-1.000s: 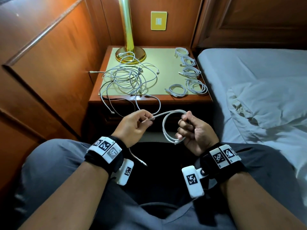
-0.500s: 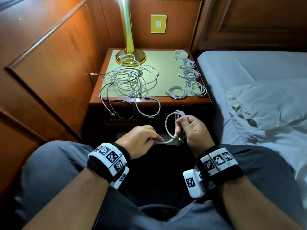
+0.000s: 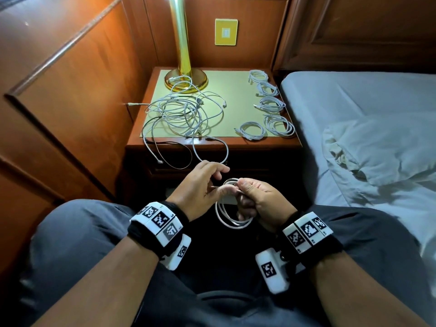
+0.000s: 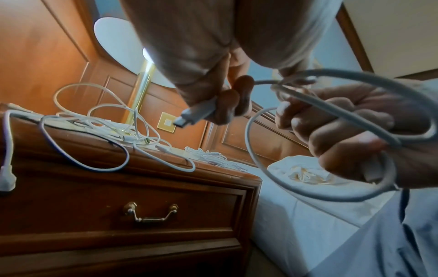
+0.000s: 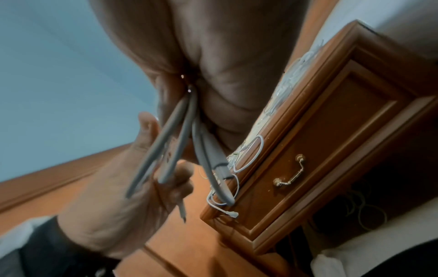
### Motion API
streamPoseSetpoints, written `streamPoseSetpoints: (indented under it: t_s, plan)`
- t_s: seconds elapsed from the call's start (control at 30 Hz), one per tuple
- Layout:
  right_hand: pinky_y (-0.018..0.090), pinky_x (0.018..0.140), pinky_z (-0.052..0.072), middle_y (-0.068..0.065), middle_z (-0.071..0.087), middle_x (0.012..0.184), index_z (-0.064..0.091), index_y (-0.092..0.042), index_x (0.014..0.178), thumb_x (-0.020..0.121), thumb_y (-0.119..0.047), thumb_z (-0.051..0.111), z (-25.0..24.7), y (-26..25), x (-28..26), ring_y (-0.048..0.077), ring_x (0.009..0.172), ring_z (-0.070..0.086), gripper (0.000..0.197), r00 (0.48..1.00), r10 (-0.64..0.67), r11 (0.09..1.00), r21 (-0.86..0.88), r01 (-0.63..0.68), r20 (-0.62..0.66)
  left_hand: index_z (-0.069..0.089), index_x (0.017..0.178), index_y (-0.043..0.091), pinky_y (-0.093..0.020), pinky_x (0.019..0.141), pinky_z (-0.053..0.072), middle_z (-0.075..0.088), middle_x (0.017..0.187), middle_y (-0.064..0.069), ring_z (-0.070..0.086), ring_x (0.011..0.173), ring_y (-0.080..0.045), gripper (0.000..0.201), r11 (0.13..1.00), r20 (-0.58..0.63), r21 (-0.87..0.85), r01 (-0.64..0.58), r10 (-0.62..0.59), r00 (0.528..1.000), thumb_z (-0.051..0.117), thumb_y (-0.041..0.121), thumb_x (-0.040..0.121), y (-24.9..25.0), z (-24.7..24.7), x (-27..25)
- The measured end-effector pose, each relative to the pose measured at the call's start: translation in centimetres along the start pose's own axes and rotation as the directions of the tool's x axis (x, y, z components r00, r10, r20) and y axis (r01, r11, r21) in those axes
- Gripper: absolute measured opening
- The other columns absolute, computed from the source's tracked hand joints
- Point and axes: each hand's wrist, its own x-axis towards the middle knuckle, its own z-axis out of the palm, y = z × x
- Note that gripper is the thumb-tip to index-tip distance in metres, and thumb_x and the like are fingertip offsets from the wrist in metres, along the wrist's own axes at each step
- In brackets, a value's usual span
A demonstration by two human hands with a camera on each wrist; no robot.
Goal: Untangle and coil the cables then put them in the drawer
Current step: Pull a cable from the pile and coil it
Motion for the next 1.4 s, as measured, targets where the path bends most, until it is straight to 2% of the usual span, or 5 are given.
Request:
streamPoseSetpoints:
  t_s: [0.37,0.57,0.8,1.27,1.4]
  plan:
    - [0.024,0.048,0.044,-0.002,0.037,0.057,0.059,-0.002,0.095,0.093,-0.026,0.064,-0.1,-0.2,-0.1,0.005,0.041,0.031,0.024,0.996,-0.038,0.995,0.088,0.045,-0.082,0.07,0.093,0.018,-0.041,0.075,0.056,0.073,0.087,-0.007,0.066,0.074,-0.013,0.015,0.951,0.144,-0.196,0.237,-0.212,0.967,0.078,0.029,0.086,0.1,-0.2,0.2]
    - [0.025,0.047,0.039,-0.004,0.035,0.055,0.052,-0.008,0.086,0.099,-0.018,0.052,0.3,-0.6,-0.1,0.006,0.04,0.027,0.016,0.991,-0.021,0.991,0.131,0.039,-0.136,0.071,0.107,0.009,-0.019,0.065,0.05,0.073,0.087,0.004,0.064,0.073,-0.004,0.013,0.868,0.192,-0.393,0.302,-0.244,0.951,0.069,0.011,0.093,0.7,-0.9,0.1]
    - [0.021,0.041,0.031,-0.004,0.031,0.057,0.049,-0.013,0.082,0.099,-0.019,0.048,0.0,-1.2,-0.4,0.004,0.039,0.024,0.018,0.997,-0.032,0.97,0.236,0.049,-0.075,0.071,0.116,0.009,-0.035,0.099,0.053,0.074,0.114,-0.016,0.068,0.106,-0.024,0.031,0.771,0.211,-0.553,0.315,-0.236,0.948,0.057,-0.008,0.095,0.9,-0.9,0.1]
    - [0.027,0.042,0.028,-0.005,0.043,0.048,0.064,-0.02,0.074,0.1,-0.04,0.054,-0.3,0.7,0.1,0.012,0.038,0.037,0.034,0.983,-0.096,0.91,-0.415,0.023,-0.157,0.077,0.098,0.013,-0.023,0.079,0.051,0.074,0.093,0.007,0.067,0.092,-0.011,0.015,0.985,-0.257,0.078,-0.156,0.171,0.951,0.069,0.002,0.091,0.6,-0.8,-0.1]
    - [0.026,0.041,0.02,-0.006,0.035,0.049,0.053,-0.013,0.073,0.101,-0.038,0.046,0.5,0.3,0.0,0.01,0.038,0.029,0.038,0.996,-0.041,0.946,-0.324,0.011,-0.084,0.076,0.099,0.015,-0.021,0.079,0.052,0.073,0.094,0.012,0.067,0.09,-0.01,0.012,0.989,-0.323,0.114,-0.1,0.131,0.937,0.071,0.008,0.091,0.1,-0.2,0.1]
